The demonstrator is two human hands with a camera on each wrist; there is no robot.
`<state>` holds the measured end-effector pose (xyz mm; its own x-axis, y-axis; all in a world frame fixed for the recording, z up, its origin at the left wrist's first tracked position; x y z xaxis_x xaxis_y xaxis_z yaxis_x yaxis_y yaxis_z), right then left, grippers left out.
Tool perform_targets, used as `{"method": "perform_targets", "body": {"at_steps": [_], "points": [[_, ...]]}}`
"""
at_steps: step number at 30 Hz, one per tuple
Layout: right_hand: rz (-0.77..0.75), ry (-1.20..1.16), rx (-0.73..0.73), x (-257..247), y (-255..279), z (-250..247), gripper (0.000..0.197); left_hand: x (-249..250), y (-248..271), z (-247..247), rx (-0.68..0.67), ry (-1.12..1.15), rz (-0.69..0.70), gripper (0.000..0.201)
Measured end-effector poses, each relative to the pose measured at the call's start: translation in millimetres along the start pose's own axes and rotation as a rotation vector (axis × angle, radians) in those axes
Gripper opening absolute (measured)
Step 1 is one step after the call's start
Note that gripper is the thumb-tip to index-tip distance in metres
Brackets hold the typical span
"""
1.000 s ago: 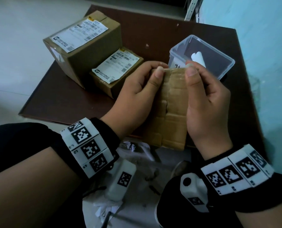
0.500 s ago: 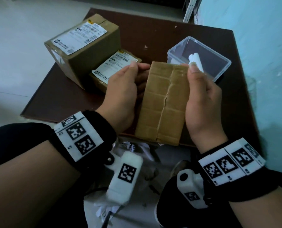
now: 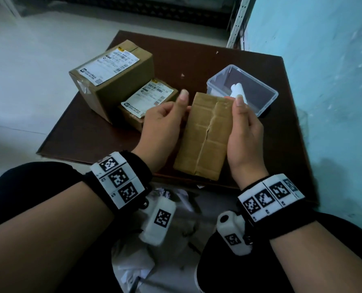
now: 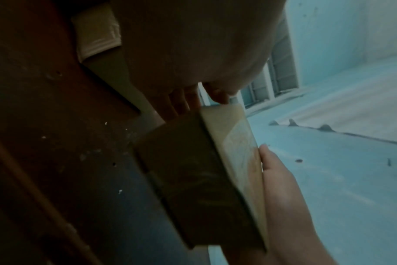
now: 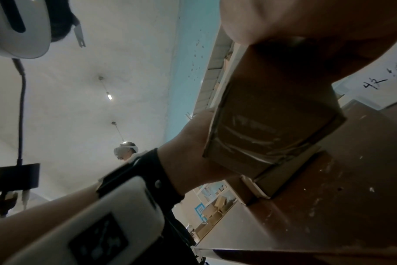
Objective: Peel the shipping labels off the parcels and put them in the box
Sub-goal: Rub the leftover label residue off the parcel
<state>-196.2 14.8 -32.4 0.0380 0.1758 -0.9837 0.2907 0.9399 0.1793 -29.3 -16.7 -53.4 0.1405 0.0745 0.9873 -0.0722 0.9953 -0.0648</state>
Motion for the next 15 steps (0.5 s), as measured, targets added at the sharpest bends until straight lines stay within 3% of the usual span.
{"method": "perform_targets", "body": {"at_steps": [2, 4, 8, 11, 13, 15], "points": [[0.047, -0.037, 0.03, 1.3, -2.0, -4.5, 0.038, 2.1, 4.0, 5.0, -0.08, -0.109, 0.079, 0.03], [0.08, -0.075, 0.039, 1.4, -4.4, -7.3, 0.036, -1.0, 5.2, 8.8, -0.125, -0.149, 0.1, 0.034], [0.147, -0.012, -0.035, 9.3, -9.3, 0.5, 0.021, -7.8, -1.5, 2.5, 0.017, -0.134, 0.029, 0.036], [0.151, 0.109, -0.144, 21.4, -10.0, 12.3, 0.058, -9.7, -9.5, -4.1, 0.155, -0.115, -0.001, 0.031], [0.114, 0.178, -0.184, 23.1, -6.8, 17.0, 0.062, -8.3, -14.6, -6.2, 0.214, -0.142, 0.016, 0.029], [0.091, 0.224, -0.173, 23.2, -7.1, 15.1, 0.061, -3.0, -17.6, -4.0, 0.191, -0.227, 0.08, 0.027]]}}
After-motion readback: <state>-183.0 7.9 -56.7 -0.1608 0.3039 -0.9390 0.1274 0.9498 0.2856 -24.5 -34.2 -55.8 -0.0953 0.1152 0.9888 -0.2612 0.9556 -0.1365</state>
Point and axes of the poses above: each hand's wrist, its own y-axis away from the middle knuckle, its own z-axis out of the palm, x = y × z, the point moved 6 cm from there along -y, towards the middle knuckle, and after that the axes turned 12 degrees about z, right-handed, at the moved point
